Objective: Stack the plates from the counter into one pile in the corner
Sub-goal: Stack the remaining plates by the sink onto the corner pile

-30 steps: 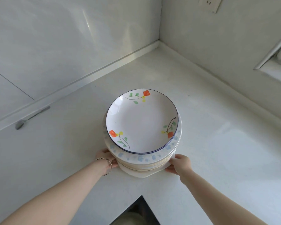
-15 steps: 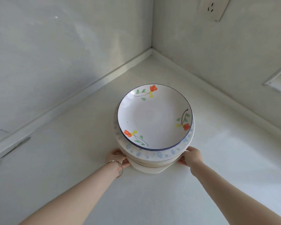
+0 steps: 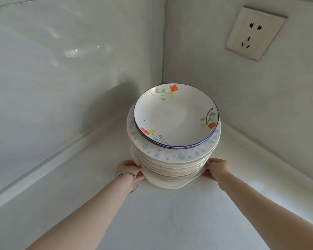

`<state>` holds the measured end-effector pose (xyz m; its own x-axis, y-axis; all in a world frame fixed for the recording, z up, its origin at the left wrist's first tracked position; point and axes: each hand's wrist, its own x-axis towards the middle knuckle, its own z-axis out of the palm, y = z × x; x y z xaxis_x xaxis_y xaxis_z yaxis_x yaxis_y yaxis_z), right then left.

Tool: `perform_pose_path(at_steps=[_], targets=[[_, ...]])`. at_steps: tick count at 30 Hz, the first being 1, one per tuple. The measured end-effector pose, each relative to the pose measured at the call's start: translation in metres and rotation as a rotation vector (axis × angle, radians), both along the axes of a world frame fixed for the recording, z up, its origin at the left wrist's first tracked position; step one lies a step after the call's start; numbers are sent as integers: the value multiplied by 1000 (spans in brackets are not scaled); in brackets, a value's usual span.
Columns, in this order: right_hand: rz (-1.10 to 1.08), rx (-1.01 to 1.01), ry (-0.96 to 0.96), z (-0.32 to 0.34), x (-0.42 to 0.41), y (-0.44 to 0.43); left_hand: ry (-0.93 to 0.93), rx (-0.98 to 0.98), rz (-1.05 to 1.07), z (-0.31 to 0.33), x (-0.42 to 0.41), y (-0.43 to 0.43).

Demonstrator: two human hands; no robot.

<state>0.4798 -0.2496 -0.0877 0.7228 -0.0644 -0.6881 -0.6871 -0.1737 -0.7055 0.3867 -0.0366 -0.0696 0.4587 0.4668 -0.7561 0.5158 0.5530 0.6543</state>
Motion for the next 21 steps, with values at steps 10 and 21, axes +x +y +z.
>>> perform_pose_path(at_steps=[10,21], targets=[[-63,30,-86,-13,89,38,-65,-3,56,-9,78,27],[-6,-17,-97,-22,115,45,-13,26,56,-20,86,32]])
